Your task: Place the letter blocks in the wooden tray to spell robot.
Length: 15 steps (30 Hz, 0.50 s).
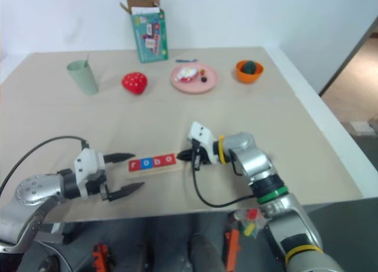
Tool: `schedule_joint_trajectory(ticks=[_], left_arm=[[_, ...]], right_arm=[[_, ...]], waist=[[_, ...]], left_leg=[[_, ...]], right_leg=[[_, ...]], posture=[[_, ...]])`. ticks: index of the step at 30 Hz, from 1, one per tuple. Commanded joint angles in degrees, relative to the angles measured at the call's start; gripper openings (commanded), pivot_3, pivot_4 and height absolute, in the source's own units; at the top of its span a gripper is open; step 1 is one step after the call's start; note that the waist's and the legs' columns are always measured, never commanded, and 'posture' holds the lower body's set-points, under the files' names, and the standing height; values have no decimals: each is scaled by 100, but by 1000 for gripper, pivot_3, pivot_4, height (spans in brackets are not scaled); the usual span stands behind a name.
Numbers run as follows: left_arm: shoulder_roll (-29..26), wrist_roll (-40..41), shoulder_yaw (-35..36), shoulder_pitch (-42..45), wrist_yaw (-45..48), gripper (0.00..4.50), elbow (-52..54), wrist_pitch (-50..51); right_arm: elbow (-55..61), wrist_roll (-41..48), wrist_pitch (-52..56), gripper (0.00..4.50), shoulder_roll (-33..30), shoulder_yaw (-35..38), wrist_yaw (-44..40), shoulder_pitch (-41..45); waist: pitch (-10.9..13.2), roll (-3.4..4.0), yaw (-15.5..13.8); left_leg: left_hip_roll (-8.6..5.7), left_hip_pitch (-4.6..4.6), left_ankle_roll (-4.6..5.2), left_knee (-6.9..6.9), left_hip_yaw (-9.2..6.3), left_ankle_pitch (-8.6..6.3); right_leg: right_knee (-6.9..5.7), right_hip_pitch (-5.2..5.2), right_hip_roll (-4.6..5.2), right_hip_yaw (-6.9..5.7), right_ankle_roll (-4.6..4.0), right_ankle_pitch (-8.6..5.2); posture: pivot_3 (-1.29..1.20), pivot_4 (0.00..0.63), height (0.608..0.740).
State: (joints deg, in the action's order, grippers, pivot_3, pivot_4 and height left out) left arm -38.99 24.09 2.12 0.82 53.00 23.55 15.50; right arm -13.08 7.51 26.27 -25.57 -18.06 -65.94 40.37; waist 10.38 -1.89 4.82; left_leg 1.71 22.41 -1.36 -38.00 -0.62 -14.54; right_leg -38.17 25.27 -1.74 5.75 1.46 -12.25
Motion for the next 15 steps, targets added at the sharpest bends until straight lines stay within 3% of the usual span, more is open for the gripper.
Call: schedule_joint_trajectory(ticks=[1,7,11,15], left_arm=[[110,190,67,84,18,4500,101,-83],[547,599,14,86,106,4500,345,-309],[670,668,-14,-63,117,4500,272,-225],[724,528,-108,-132,127,4500,118,-318]], right_arm=[[210,90,-87,31,0,146,33,94],[498,632,159,31,-182,661,-151,220],[893,1247,790,1084,-447,1080,-301,177],[1050,1554,1031,2520,-672,1586,-49,46]], waist=[[0,0,0],[0,0,-9],[0,0,-24],[0,0,-31]], left_leg=[[0,0,0,0,0,0],[-2,1,0,-1,2,0],[-2,1,0,-1,-2,0],[-1,-1,0,-1,-3,0]], right_leg=[[0,0,0,0,0,0],[1,0,3,2,1,0],[1,-2,1,-1,1,0],[0,-3,-1,-1,1,0]], posture=[[0,150,740],[0,150,740],[0,150,740],[0,150,740]])
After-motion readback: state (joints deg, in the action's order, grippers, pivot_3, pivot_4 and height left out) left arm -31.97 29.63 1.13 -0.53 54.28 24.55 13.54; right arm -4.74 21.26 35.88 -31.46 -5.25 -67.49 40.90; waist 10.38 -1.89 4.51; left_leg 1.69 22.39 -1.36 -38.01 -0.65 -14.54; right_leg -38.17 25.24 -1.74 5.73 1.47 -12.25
